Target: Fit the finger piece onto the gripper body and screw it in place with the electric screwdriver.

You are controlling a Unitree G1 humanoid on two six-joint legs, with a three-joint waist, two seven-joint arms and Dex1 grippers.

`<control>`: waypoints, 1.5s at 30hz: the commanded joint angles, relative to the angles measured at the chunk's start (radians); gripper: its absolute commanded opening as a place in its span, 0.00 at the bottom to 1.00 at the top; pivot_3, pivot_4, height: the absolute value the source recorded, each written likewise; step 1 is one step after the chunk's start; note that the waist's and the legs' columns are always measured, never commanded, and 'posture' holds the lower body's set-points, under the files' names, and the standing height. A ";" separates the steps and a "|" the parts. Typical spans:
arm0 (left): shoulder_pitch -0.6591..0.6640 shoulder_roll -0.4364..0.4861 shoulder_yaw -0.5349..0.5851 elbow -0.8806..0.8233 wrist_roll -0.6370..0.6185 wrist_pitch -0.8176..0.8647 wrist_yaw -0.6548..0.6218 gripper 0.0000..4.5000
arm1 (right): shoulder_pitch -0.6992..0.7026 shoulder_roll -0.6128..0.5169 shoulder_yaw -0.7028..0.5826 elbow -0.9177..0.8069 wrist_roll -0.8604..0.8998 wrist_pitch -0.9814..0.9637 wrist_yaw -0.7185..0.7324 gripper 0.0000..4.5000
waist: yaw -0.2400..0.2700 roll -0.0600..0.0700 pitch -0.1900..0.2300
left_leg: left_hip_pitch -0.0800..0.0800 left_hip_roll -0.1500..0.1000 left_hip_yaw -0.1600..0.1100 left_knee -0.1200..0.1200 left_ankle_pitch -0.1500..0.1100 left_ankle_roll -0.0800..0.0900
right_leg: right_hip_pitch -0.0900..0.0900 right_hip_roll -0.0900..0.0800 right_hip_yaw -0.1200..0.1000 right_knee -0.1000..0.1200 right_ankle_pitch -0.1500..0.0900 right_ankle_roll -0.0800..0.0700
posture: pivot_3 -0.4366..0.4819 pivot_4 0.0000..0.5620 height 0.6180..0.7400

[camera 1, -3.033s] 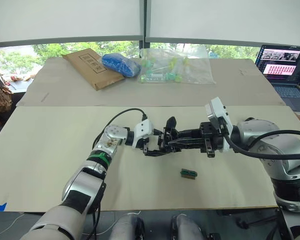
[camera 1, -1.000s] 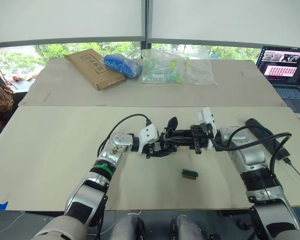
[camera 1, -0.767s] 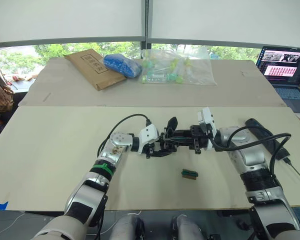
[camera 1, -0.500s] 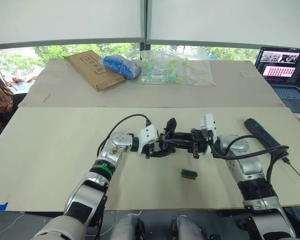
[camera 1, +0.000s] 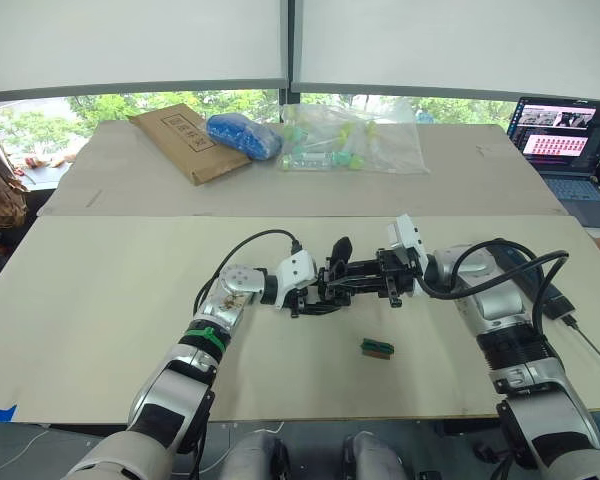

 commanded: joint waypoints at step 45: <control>-0.057 -0.007 0.026 0.058 -0.020 -0.009 0.007 0.51 | 0.107 -0.315 -0.256 -0.387 0.112 0.265 -0.039 0.70 | -0.001 0.000 0.001 | -0.017 -0.002 0.000 0.002 0.000 0.001 | -0.015 -0.007 -0.005 0.001 0.001 0.000 | 0.48 0.27 0.93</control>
